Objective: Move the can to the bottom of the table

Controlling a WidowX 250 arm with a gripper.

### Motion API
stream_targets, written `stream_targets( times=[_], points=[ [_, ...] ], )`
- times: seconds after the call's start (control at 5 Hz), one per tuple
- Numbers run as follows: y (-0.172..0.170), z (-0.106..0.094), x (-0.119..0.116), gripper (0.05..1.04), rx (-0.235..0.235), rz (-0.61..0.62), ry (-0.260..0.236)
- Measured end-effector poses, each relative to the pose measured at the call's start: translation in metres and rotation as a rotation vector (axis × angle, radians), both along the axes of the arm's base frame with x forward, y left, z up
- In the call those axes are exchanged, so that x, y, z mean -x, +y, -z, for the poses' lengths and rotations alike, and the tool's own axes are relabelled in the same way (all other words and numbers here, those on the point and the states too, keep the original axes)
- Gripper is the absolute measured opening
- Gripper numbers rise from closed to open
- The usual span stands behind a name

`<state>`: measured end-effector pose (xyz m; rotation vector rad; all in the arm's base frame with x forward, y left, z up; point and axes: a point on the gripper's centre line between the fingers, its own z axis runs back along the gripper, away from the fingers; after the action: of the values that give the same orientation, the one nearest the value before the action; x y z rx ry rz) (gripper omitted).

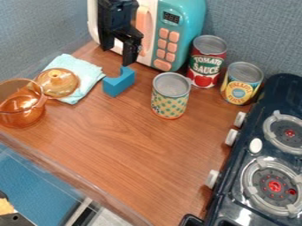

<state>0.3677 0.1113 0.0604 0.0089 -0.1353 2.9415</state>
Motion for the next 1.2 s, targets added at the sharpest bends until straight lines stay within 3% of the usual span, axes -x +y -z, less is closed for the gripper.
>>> stream_targets(
  times=[0.2, 0.4, 0.6, 1.2],
  points=[
    [-0.001, 0.016, 0.004, 0.999, 0.011, 0.0, 0.043],
    [-0.022, 0.008, 0.004, 0.999, -0.012, 0.077, 0.035],
    [-0.045, -0.016, 0.0, 0.999, -0.035, 0.16, -0.036],
    [-0.116, -0.022, -0.035, 0.999, -0.012, 0.377, -0.194]
  ],
)
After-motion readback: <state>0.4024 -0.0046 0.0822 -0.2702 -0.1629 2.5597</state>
